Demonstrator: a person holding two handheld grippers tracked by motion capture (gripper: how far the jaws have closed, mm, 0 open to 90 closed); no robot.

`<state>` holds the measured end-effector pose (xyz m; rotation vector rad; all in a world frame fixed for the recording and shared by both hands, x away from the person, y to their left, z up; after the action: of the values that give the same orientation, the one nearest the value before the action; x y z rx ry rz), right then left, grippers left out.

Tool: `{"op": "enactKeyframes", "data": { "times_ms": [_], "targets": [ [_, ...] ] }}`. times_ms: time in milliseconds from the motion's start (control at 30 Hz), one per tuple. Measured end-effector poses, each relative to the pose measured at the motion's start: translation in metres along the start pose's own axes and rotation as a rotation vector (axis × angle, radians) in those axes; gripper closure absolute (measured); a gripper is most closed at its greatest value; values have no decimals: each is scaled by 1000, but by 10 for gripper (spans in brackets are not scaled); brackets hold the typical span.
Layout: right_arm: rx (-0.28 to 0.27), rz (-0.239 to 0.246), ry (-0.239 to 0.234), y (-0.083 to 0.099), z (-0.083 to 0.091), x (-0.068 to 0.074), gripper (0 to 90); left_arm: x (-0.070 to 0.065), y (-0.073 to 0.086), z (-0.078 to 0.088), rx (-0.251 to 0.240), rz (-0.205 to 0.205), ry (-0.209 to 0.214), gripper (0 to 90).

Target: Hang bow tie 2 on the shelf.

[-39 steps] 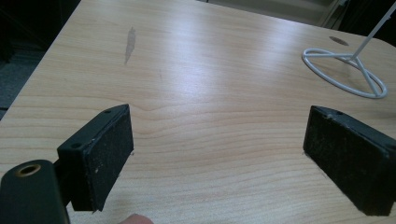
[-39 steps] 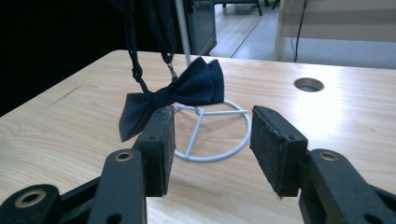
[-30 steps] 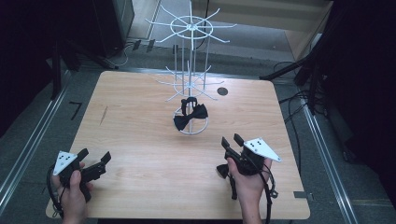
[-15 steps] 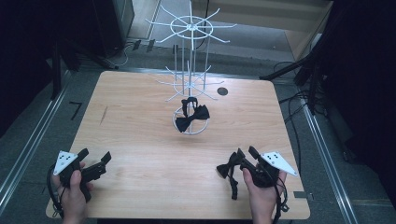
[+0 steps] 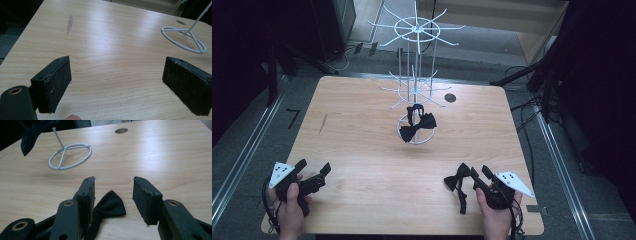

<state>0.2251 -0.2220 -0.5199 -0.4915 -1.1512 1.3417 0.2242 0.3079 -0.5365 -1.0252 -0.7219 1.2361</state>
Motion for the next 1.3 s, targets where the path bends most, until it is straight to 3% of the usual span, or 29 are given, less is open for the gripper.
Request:
{"op": "enactKeyframes", "data": {
  "times_ms": [300,567,833,933,1100,1300],
  "targets": [
    [38,-52,18,30,0,-4,556,1,0,1,-5,8,5,93],
    [72,-44,36,52,1,1,607,1,0,1,-7,12,11,94],
    [114,-40,28,55,-2,5,608,0,0,0,-4,11,7,93],
    [140,-14,38,60,-4,8,604,0,0,1,-2,6,8,93],
    [141,5,30,61,-4,12,587,0,0,1,-1,3,8,93],
    [130,9,-18,61,-4,18,560,0,0,1,-3,7,8,93]
  ]
}}
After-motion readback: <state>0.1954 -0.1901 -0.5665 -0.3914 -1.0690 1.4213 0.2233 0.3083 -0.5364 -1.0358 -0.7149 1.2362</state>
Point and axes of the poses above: each handheld gripper's, and its own axes: z roughly backward along the jaws, y roughly out of its underside, x roughly to its left, the point moved 3 cm from there along -z, roughly forward along the jaws, and after that the axes turned 8 degrees about -z, right-handed, at the moved point
